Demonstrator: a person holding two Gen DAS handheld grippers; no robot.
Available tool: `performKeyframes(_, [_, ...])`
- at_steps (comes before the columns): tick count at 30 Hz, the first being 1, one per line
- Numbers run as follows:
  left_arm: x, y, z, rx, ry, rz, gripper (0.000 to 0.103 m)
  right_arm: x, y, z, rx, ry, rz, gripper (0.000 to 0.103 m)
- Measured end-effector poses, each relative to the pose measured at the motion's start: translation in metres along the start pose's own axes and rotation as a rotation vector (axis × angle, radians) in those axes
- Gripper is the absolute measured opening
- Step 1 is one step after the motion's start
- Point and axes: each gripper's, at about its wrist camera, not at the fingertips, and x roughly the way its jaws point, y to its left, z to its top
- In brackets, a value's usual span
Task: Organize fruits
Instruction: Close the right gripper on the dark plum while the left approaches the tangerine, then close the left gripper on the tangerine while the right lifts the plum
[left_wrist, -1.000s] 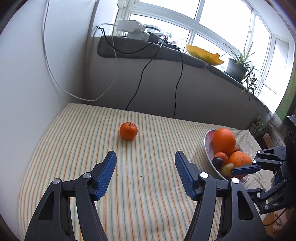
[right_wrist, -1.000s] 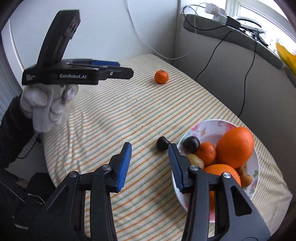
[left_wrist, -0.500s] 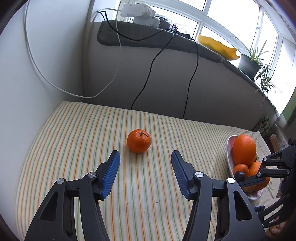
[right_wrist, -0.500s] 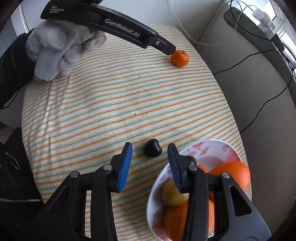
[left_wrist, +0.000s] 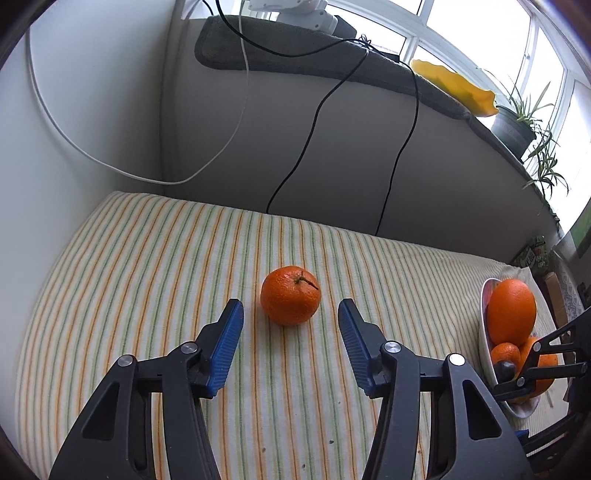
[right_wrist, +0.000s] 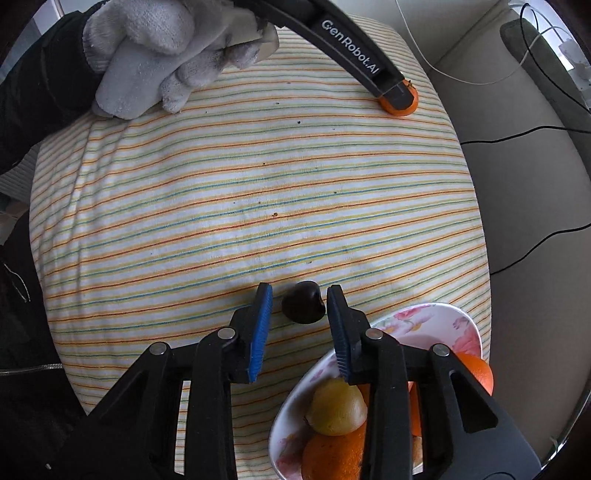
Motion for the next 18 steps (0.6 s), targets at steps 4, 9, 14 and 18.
performKeyframes(4, [0.003, -0.001, 0.0, 0.01, 0.009, -0.002, 0.051, 0.009, -0.002, 0.004, -0.008, 0.017, 0.0, 0.027])
performKeyframes(9, [0.009, -0.003, 0.003, 0.017, 0.021, 0.002, 0.046, 0.014, -0.008, 0.009, -0.002, 0.01, 0.004, 0.026])
performKeyframes(14, [0.016, -0.004, 0.006, 0.027, 0.039, 0.014, 0.034, 0.016, -0.013, 0.009, 0.008, 0.001, 0.006, 0.026])
performKeyframes(18, [0.017, -0.005, 0.007, 0.03, 0.037, 0.021, 0.033, 0.017, -0.015, 0.007, 0.02, -0.006, 0.008, 0.025])
